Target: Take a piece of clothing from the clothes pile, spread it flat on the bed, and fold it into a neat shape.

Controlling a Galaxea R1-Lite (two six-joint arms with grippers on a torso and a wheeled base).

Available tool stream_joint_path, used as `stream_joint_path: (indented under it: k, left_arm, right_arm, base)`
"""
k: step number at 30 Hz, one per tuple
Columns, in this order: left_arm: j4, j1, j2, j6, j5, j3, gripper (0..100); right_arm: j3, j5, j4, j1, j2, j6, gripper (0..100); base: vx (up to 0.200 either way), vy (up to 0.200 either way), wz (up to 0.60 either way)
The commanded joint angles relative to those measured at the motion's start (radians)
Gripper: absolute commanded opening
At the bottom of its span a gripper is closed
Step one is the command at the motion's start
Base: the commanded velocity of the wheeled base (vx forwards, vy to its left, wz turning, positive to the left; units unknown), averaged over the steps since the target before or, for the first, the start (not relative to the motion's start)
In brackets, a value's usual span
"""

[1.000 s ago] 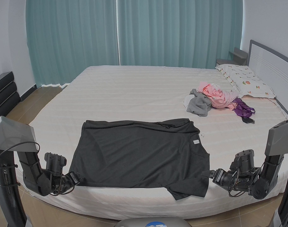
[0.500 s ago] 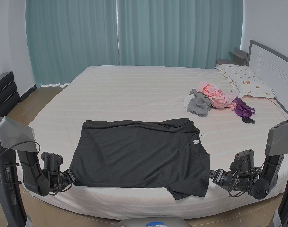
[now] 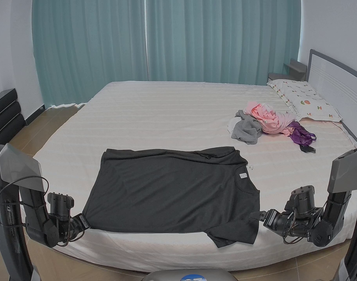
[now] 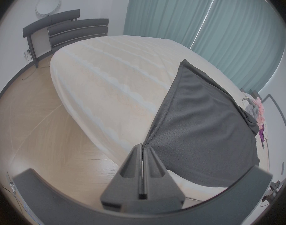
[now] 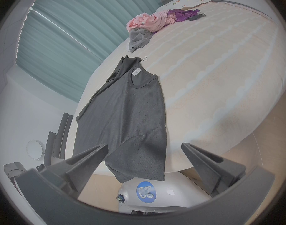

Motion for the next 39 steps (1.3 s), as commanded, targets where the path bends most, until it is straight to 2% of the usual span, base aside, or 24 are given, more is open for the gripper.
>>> stream_joint_path:
  k: [1, 9, 22, 23, 32, 39]
  left_arm:
    - [-0.002, 0.001, 0.000, 0.006, 0.011, 0.005, 0]
    - [-0.004, -0.001, 0.002, -0.001, 0.008, 0.002, 0]
    - [-0.004, -0.001, 0.002, -0.005, 0.005, -0.003, 0]
    - [-0.004, -0.001, 0.002, -0.005, 0.004, -0.001, 0]
    - [-0.004, -0.002, 0.002, -0.005, 0.004, -0.001, 0]
    - [-0.004, -0.002, 0.002, -0.007, 0.002, -0.006, 0]
  right_arm:
    - [-0.004, -0.001, -0.002, 0.000, 0.032, -0.002, 100]
    - [-0.038, -0.004, -0.039, -0.006, 0.112, -0.004, 100]
    - [-0.142, -0.009, -0.022, -0.003, 0.178, -0.012, 100]
    - [-0.143, -0.010, -0.022, -0.001, 0.178, -0.013, 0]
    - [-0.177, -0.009, -0.024, -0.015, 0.178, -0.015, 0]
    - [-0.240, -0.010, -0.021, -0.056, 0.155, -0.015, 0]
  base:
    - [0.000, 0.000, 0.00]
    - [0.000, 0.000, 0.00]
    - [0.000, 0.000, 0.00]
    - [0.000, 0.000, 0.00]
    - [0.000, 0.000, 0.00]
    - [0.000, 0.000, 0.00]
